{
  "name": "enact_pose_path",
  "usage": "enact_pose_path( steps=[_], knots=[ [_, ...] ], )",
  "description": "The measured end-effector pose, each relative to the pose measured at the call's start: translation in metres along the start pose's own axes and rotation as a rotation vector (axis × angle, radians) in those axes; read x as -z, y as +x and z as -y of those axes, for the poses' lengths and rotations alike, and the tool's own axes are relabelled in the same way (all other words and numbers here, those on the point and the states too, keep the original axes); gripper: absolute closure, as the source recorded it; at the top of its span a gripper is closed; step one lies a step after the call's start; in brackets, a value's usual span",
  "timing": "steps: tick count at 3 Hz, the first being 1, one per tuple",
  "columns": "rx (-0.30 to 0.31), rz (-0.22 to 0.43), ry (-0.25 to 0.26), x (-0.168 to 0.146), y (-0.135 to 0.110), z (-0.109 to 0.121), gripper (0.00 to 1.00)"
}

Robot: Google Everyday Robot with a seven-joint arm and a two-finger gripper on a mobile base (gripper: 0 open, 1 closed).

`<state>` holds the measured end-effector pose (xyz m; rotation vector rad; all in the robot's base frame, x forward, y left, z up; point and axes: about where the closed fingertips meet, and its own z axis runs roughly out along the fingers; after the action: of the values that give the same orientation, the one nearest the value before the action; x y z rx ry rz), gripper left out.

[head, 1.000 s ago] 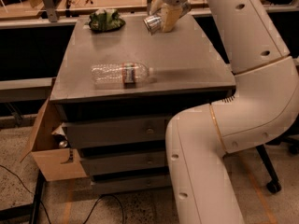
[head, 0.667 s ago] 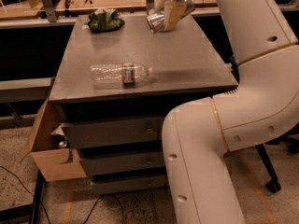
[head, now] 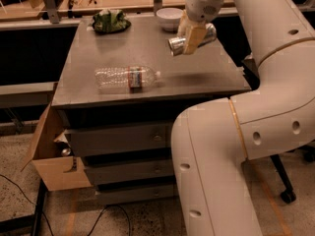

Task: Move redbull can near white bowl

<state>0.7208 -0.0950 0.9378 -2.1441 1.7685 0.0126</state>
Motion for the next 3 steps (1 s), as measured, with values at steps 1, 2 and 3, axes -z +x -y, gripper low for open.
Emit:
enact_pose_path(
  steps=[1,2,3],
  knots=[
    [-0.114,0.053,-0.129,-0.050,0.027,-0.022,1.00],
    [-0.086,0.064,-0.139,-0.054,0.026,-0.024,1.00],
    [-0.110,0.122,-0.157,-0.062,0.026,-0.029,0.82]
  ],
)
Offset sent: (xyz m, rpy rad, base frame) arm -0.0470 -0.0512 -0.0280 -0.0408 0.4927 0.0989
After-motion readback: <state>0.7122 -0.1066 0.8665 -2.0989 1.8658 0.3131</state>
